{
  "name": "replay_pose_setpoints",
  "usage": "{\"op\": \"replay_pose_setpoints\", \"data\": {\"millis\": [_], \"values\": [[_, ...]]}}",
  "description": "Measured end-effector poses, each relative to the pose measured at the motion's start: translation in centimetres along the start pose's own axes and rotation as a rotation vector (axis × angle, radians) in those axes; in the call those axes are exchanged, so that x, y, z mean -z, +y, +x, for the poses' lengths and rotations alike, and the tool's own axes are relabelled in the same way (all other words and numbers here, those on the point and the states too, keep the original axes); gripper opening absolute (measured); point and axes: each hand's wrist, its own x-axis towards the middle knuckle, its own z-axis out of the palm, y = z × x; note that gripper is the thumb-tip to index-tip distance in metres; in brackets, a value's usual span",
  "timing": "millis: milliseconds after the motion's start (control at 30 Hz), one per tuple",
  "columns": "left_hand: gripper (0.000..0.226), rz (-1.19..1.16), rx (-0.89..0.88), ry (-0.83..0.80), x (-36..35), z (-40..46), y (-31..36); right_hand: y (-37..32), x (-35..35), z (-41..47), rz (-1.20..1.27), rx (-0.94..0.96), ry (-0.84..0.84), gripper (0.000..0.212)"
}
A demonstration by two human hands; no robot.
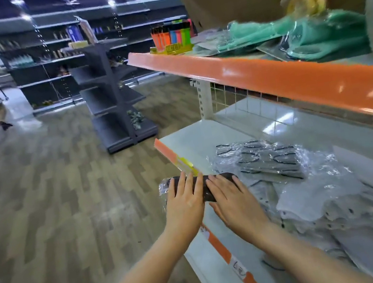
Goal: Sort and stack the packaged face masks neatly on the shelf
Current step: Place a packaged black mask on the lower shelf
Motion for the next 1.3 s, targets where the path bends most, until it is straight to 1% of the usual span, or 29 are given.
{"op": "replay_pose_setpoints", "data": {"millis": [167,300,400,567,667,767,833,933,1033,1100,1133,1233,1267,1300], "values": [[0.045,-0.012,-0.017,0.009,-3.1,4.2,-3.4,1.9,-3.7,5.0,-0.038,0.037,0.018,0.049],[0.046,-0.039,-0.019,-0.012,-5.4,6.7,-5.5,2.4,-5.8,8.0,-0.029,0.019,0.028,0.049],[0.044,-0.056,-0.054,0.0,-7.5,8.6,-7.2,3.2,-7.7,10.1,-0.048,-0.007,-0.038,0.05],[0.047,-0.137,-0.176,0.007,-11.2,11.9,-10.6,4.1,-11.3,13.6,-0.041,-0.103,-0.144,0.052],[0.057,-0.161,-0.227,-0.029,-13.8,14.7,-13.2,4.4,-13.3,16.3,-0.067,-0.156,-0.165,0.051],[0.047,-0.171,-0.295,-0.085,-16.2,17.9,-15.8,4.2,-15.5,19.1,-0.098,-0.241,-0.205,0.057],[0.048,-0.178,-0.337,-0.155,-17.7,19.9,-17.3,4.1,-17.0,20.7,-0.117,-0.283,-0.235,0.05],[0.051,-0.174,-0.408,-0.223,-19.7,22.5,-19.1,4.1,-18.8,22.9,-0.11,-0.392,-0.301,0.054],[0.052,-0.184,-0.452,-0.249,-21.2,24.5,-20.2,4.0,-20.4,24.5,-0.137,-0.448,-0.343,0.05],[0.048,-0.194,-0.491,-0.248,-22.5,25.4,-20.6,4.0,-21.5,25.0,-0.143,-0.503,-0.407,0.067],[0.045,-0.195,-0.516,-0.246,-23.2,25.8,-20.8,4.0,-22.2,25.2,-0.147,-0.543,-0.415,0.072],[0.046,-0.205,-0.577,-0.312,-24.4,26.6,-20.7,4.4,-23.5,25.4,-0.152,-0.631,-0.43,0.067],[0.048,-0.211,-0.58,-0.349,-24.6,26.9,-20.6,4.6,-23.9,25.5,-0.164,-0.634,-0.441,0.061],[0.05,-0.213,-0.571,-0.379,-24.8,27.1,-20.4,4.7,-24.1,25.6,-0.197,-0.626,-0.424,0.05]]}}
